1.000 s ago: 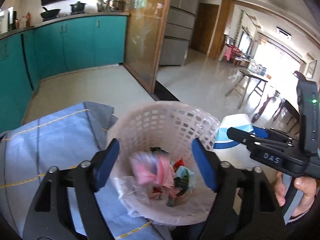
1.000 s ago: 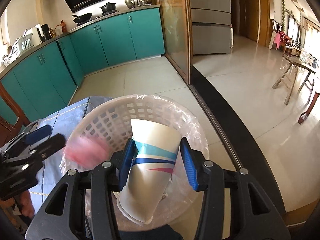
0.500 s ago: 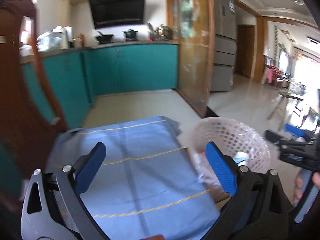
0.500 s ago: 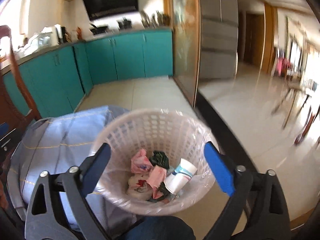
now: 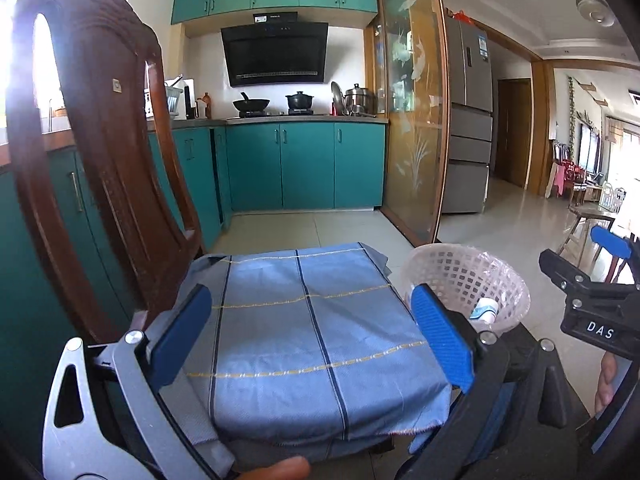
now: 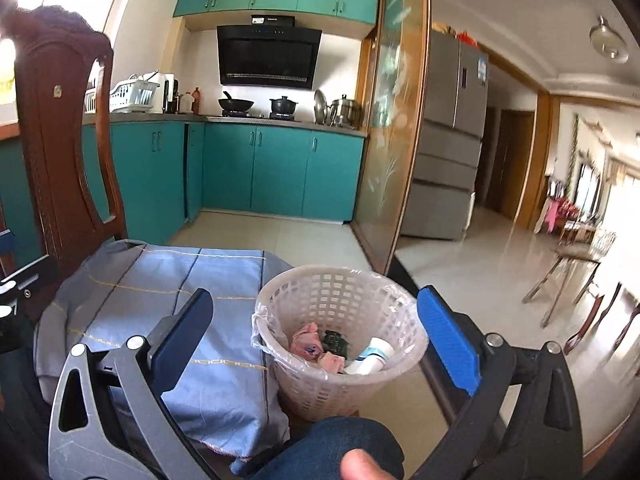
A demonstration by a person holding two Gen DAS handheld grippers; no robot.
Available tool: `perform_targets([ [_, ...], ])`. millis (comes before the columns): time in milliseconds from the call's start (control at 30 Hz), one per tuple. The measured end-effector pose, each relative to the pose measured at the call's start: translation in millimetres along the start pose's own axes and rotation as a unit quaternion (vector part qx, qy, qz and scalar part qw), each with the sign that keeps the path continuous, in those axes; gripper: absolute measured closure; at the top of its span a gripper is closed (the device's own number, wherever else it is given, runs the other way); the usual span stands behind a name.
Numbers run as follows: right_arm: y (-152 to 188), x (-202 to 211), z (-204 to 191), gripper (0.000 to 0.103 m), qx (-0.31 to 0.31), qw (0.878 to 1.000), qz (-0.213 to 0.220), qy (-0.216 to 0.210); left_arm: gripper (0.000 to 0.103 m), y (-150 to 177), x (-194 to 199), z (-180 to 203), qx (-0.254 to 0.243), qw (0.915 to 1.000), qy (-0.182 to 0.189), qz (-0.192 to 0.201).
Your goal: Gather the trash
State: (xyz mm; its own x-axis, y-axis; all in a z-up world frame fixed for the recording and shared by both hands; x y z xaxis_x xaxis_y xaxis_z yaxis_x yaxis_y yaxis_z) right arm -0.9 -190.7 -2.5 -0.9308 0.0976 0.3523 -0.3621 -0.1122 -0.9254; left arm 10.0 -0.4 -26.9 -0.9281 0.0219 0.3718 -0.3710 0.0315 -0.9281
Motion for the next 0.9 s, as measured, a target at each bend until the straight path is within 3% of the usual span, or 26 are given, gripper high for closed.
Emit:
perform_targets([
  [367,-4,26,-8,0.003,0.018,0.998,0.038,0.044,0.003,0,25,3,-0.018,0.9997,-0.01,0.017],
  [900,-4,33,-5,0.003,0.012,0.997,0.044,0.058,0.003,-2,28,4,-0.018,0.9997,-0.005,0.018],
])
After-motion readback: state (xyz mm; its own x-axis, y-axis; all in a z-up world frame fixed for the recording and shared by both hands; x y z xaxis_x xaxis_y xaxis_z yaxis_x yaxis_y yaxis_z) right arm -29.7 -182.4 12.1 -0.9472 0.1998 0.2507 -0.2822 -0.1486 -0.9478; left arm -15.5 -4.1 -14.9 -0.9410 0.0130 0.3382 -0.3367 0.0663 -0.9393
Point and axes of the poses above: each gripper's, at about its wrist camera, not at the fingertips, and x roughly against the way its jaws point, z to its right, y to its underside, the point moved 3 cm from there along -x, roughly the way its jaws point
